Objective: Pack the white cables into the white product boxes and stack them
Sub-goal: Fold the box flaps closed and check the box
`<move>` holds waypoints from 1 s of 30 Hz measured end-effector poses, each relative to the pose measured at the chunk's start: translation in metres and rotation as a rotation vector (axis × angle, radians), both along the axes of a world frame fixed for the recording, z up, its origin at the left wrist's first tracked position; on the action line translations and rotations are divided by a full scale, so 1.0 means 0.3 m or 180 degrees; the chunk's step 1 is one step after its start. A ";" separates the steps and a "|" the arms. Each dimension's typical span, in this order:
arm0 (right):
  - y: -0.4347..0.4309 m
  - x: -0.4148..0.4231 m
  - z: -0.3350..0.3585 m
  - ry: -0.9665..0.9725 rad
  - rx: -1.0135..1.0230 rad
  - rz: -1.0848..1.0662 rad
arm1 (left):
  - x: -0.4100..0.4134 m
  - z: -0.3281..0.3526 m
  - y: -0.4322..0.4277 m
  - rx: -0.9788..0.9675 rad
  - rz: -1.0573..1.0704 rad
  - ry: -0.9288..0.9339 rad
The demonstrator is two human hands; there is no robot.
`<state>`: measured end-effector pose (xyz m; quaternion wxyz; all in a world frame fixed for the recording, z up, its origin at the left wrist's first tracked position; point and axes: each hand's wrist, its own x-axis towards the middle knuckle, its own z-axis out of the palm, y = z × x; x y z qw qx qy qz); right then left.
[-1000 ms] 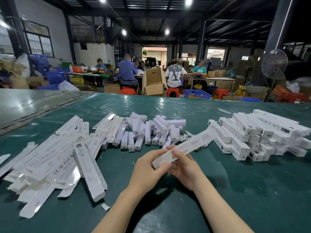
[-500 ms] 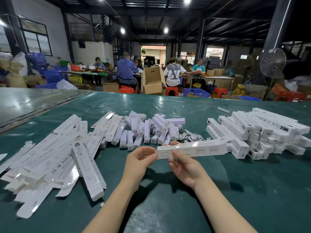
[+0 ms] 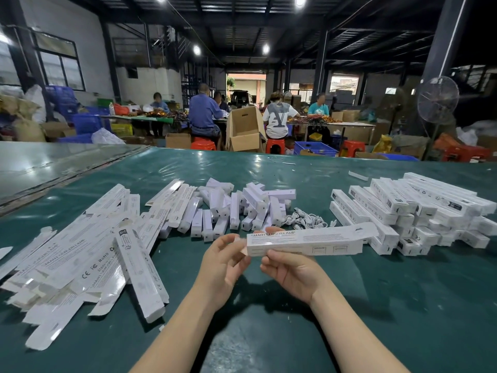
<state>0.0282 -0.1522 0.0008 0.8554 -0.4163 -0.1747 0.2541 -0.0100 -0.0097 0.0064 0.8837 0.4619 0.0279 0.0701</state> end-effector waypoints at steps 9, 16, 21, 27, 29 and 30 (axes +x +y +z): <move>-0.009 0.005 -0.013 -0.0050 0.0228 0.0026 | -0.002 -0.001 -0.004 0.0139 -0.0256 0.0176; -0.013 -0.001 -0.004 -0.0112 0.0422 0.0064 | -0.014 0.022 -0.013 -0.0019 -0.0319 0.0185; -0.016 0.001 -0.008 -0.0069 0.0463 0.0060 | -0.019 0.032 -0.020 -0.0064 -0.0335 0.0212; -0.019 0.013 -0.005 -0.0102 0.0276 -0.0022 | -0.021 0.024 -0.049 0.0649 0.0415 0.0179; -0.013 0.013 -0.002 -0.0139 0.0096 -0.0108 | -0.023 0.015 -0.073 0.1107 0.0990 0.0109; -0.007 0.014 -0.003 -0.0128 0.0055 -0.0160 | -0.025 0.014 -0.087 0.1216 0.1175 0.0045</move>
